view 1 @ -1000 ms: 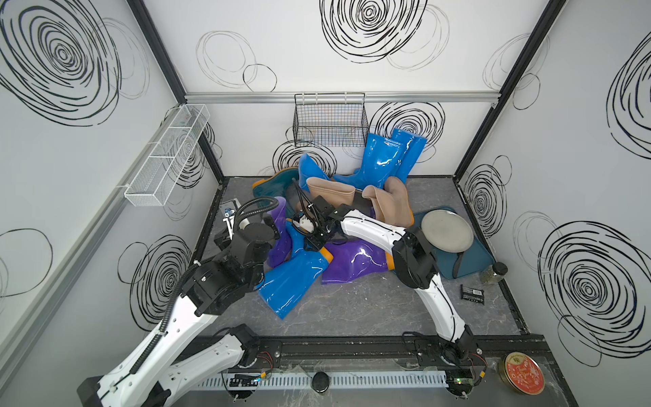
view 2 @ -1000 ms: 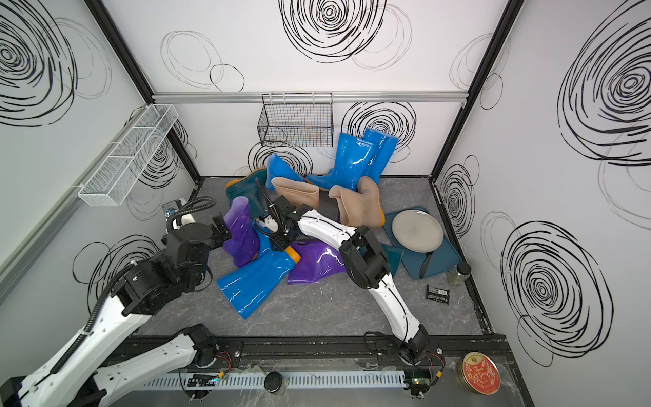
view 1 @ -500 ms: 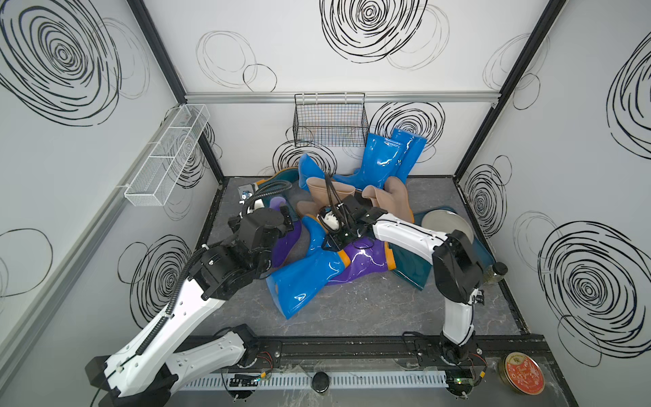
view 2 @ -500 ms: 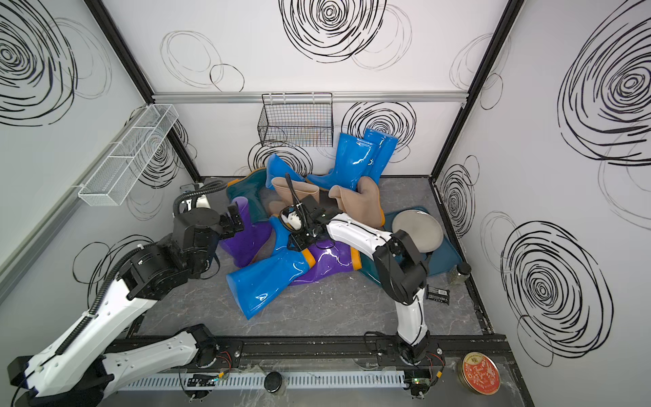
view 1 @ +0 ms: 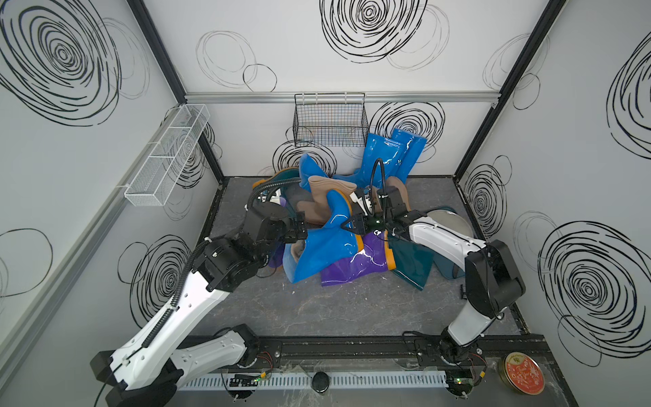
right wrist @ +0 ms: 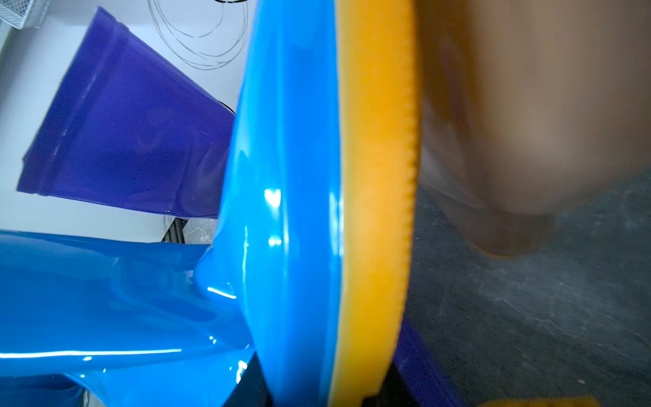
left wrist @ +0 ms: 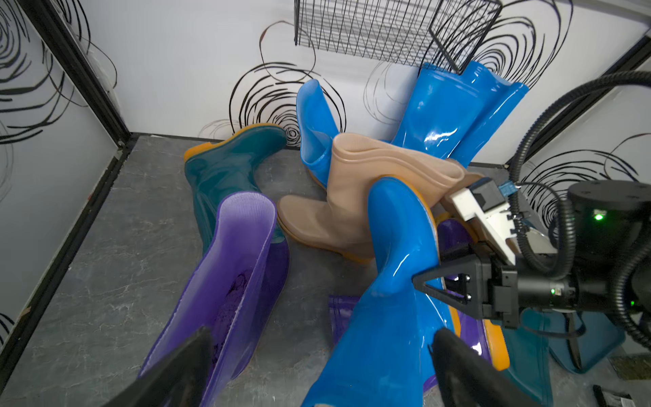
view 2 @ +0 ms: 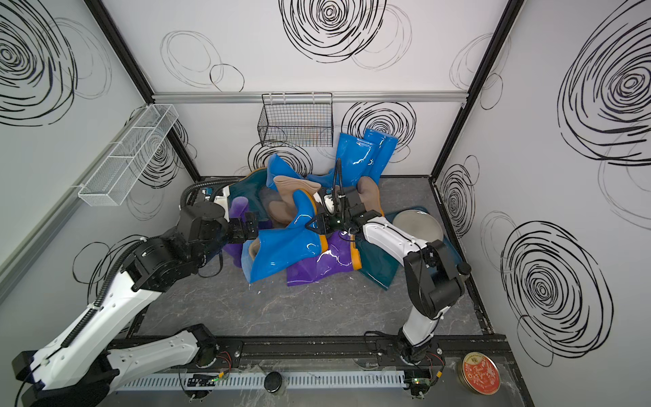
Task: Match and arrange rain boots in pairs
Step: Pick up the rain boot at the center of the board, then place the rain boot at the center of the board.
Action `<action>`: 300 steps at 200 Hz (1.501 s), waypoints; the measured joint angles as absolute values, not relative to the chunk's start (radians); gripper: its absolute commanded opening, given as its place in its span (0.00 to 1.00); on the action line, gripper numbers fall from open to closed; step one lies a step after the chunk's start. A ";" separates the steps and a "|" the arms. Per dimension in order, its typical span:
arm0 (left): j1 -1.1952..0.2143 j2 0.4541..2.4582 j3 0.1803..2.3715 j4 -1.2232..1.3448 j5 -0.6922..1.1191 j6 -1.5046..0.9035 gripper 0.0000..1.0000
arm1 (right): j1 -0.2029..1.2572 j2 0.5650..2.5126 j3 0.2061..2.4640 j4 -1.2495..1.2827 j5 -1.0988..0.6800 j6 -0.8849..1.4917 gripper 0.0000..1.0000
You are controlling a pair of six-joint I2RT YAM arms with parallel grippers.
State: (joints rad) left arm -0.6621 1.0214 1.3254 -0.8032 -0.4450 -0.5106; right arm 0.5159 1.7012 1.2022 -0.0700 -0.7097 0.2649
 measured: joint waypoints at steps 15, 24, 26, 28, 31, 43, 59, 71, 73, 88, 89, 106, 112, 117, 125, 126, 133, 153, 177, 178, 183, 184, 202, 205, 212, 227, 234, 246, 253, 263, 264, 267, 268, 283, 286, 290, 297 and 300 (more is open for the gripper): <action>-0.645 1.010 1.287 -0.818 -0.418 -0.513 0.99 | 0.513 1.701 1.202 -0.036 -0.735 0.287 0.14; -0.638 1.003 1.262 -0.823 -0.398 -0.512 0.99 | 0.513 1.701 1.202 -0.015 -0.746 0.299 0.14; -0.638 1.003 1.259 -0.824 -0.395 -0.512 0.99 | 0.513 1.701 1.203 -0.010 -0.749 0.302 0.14; -0.637 1.002 1.253 -0.824 -0.389 -0.512 0.99 | 0.513 1.701 1.203 -0.008 -0.751 0.304 0.14; -0.636 1.000 1.247 -0.824 -0.381 -0.512 0.99 | 0.512 1.701 1.203 -0.003 -0.753 0.308 0.15; -0.635 0.995 1.222 -0.821 -0.348 -0.510 0.99 | 0.511 1.701 1.203 0.010 -0.762 0.318 0.14; -0.635 0.991 1.188 -0.806 -0.306 -0.502 0.99 | 0.511 1.701 1.204 0.020 -0.768 0.329 0.15; -0.635 0.991 1.160 -0.789 -0.282 -0.493 0.99 | 0.511 1.701 1.204 0.031 -0.773 0.340 0.15; -0.635 0.991 1.157 -0.787 -0.280 -0.492 0.99 | 0.511 1.701 1.204 0.034 -0.774 0.342 0.15; -0.635 0.998 1.142 -0.786 -0.271 -0.481 0.99 | 0.512 1.701 1.204 0.043 -0.774 0.351 0.15; -0.635 0.999 1.142 -0.787 -0.271 -0.481 0.99 | 0.512 1.701 1.204 0.044 -0.774 0.352 0.15; -0.635 1.003 1.145 -0.789 -0.281 -0.469 0.99 | 0.512 1.702 1.204 0.048 -0.775 0.359 0.15; -0.635 1.003 1.150 -0.793 -0.286 -0.466 0.99 | 0.512 1.702 1.204 0.050 -0.777 0.361 0.15; -0.635 1.001 1.156 -0.795 -0.291 -0.462 0.99 | 0.512 1.702 1.204 0.052 -0.780 0.363 0.15; -0.633 0.993 1.167 -0.799 -0.297 -0.458 0.99 | 0.512 1.702 1.204 0.058 -0.786 0.365 0.15; -0.633 0.992 1.168 -0.799 -0.297 -0.458 0.99 | 0.512 1.702 1.204 0.058 -0.787 0.366 0.15; -0.628 0.981 1.178 -0.802 -0.297 -0.455 0.99 | 0.514 1.702 1.204 0.063 -0.794 0.368 0.15; -0.579 0.931 1.202 -0.807 -0.266 -0.438 0.99 | 0.518 1.703 1.205 0.076 -0.817 0.383 0.16; -0.471 0.875 1.203 -0.810 -0.176 -0.417 0.99 | 0.518 1.709 1.206 0.102 -0.840 0.408 0.16; -0.467 0.874 1.203 -0.810 -0.173 -0.417 0.99 | 0.518 1.709 1.207 0.104 -0.841 0.409 0.16; -0.448 0.868 1.199 -0.807 -0.150 -0.414 0.99 | 0.519 1.712 1.210 0.105 -0.842 0.412 0.16; -0.443 0.866 1.197 -0.806 -0.145 -0.414 0.99 | 0.519 1.712 1.211 0.105 -0.842 0.413 0.16; -0.406 0.847 1.166 -0.798 -0.064 -0.412 0.99 | 0.521 1.718 1.217 0.110 -0.846 0.421 0.17; -0.404 0.845 1.161 -0.794 -0.058 -0.412 0.99 | 0.522 1.719 1.217 0.110 -0.845 0.422 0.17; -0.403 0.842 1.145 -0.783 -0.026 -0.412 0.99 | 0.525 1.720 1.217 0.110 -0.845 0.424 0.16; -0.403 0.842 1.117 -0.764 0.028 -0.415 0.99 | 0.527 1.722 1.219 0.110 -0.846 0.426 0.17; -0.403 0.843 1.108 -0.752 0.052 -0.416 0.99 | 0.529 1.725 1.222 0.110 -0.846 0.426 0.17; -0.403 0.849 1.095 -0.731 0.084 -0.421 0.99 | 0.534 1.731 1.228 0.112 -0.846 0.427 0.17; -0.403 0.850 1.089 -0.720 0.100 -0.428 0.95 | 0.538 1.731 1.229 0.114 -0.846 0.427 0.17; -0.403 0.852 1.084 -0.707 0.121 -0.437 0.84 | 0.544 1.732 1.229 0.116 -0.846 0.428 0.17; -0.403 0.853 1.084 -0.705 0.125 -0.439 0.82 | 0.545 1.732 1.229 0.116 -0.847 0.428 0.17; -0.403 0.854 1.084 -0.701 0.131 -0.441 0.76 | 0.547 1.732 1.229 0.117 -0.847 0.429 0.17; -0.403 0.854 1.084 -0.701 0.133 -0.441 0.74 | 0.548 1.732 1.229 0.117 -0.847 0.429 0.18; -0.403 0.859 1.084 -0.683 0.155 -0.464 0.44 | 0.558 1.736 1.234 0.117 -0.847 0.431 0.21; -0.403 0.860 1.084 -0.678 0.159 -0.464 0.39 | 0.561 1.739 1.236 0.117 -0.847 0.431 0.22; -0.403 0.860 1.084 -0.676 0.160 -0.465 0.33 | 0.563 1.742 1.238 0.117 -0.847 0.431 0.24; -0.403 0.861 1.084 -0.672 0.165 -0.472 0.24 | 0.568 1.749 1.243 0.117 -0.847 0.431 0.27; -0.403 0.861 1.084 -0.672 0.168 -0.473 0.20 | 0.569 1.751 1.245 0.117 -0.846 0.431 0.29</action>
